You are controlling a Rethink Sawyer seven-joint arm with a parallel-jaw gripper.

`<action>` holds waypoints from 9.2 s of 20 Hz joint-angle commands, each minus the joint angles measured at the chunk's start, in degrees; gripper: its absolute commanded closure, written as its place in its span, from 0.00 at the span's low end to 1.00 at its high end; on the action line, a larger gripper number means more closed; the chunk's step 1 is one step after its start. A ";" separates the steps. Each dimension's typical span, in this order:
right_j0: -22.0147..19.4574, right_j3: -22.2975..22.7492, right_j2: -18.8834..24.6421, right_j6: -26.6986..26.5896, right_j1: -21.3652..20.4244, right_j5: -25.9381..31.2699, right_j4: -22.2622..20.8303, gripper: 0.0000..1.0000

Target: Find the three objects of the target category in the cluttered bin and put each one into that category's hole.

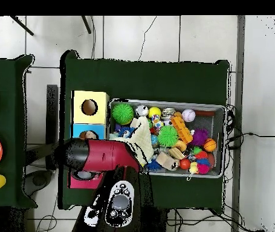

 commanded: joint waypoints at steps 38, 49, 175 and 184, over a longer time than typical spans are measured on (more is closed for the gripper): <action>-5.01 -7.02 2.18 8.87 -2.11 -3.12 0.03 1.00; -5.73 -1.23 3.18 7.66 0.42 -17.66 -2.12 1.00; 11.68 -0.30 -3.74 15.76 0.58 -17.18 6.12 1.00; 10.14 2.38 -2.92 12.59 -0.37 -18.80 6.56 1.00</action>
